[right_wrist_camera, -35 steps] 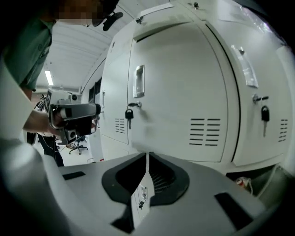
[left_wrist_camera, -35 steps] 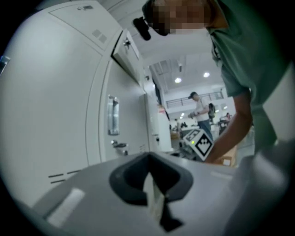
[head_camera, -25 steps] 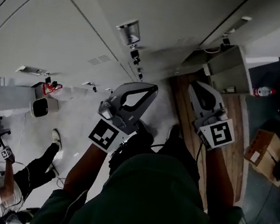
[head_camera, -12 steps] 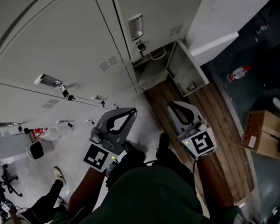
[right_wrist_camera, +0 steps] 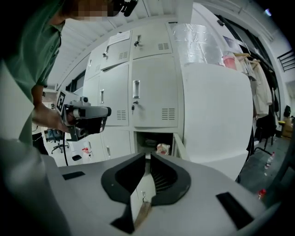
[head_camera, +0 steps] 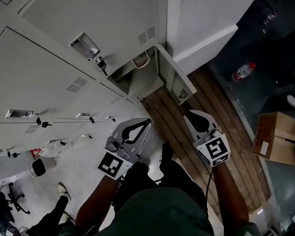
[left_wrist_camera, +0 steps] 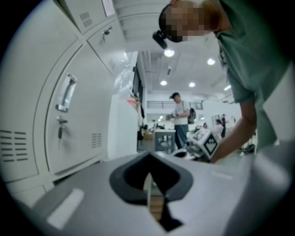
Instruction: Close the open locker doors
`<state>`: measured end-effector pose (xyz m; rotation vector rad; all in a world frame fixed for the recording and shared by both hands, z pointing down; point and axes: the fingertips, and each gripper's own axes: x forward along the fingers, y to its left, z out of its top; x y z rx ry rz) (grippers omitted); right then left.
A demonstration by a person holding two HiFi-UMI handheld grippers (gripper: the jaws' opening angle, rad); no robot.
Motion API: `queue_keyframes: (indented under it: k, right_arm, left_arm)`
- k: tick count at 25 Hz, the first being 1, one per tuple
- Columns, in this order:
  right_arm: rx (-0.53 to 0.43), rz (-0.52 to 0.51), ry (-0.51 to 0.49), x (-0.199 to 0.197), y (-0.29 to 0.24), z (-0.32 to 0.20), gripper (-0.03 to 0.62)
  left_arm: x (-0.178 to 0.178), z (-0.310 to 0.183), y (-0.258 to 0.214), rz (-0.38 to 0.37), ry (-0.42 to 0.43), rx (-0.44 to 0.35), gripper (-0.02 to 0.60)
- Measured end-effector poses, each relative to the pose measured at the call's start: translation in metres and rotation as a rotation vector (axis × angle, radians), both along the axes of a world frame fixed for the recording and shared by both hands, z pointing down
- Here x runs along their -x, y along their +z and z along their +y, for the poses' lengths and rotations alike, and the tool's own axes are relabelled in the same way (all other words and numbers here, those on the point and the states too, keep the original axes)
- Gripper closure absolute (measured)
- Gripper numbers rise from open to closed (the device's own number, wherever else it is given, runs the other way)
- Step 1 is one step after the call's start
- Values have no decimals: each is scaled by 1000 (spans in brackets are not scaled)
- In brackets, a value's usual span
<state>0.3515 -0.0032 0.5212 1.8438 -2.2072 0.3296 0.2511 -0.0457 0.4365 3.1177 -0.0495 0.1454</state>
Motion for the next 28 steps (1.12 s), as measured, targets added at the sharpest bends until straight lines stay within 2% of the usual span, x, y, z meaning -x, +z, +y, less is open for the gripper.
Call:
queue_keyframes:
  k: [6,12,23,28]
  right_arm:
    - [94,12,-5,-52,66,7,571]
    - [134,0,-50,-78,125,-4,568]
    - [169,31,-206,-81,195,-23,533]
    - [164,53,-224,-76,203,-34,533]
  left_arm:
    - [-50,10,48,-35,26,33,580]
    - [-77,13,102,-83,42,53,580]
    - [-94,6,169,-126,47,46,580]
    - [-90,-1,183,-131,30,57,580]
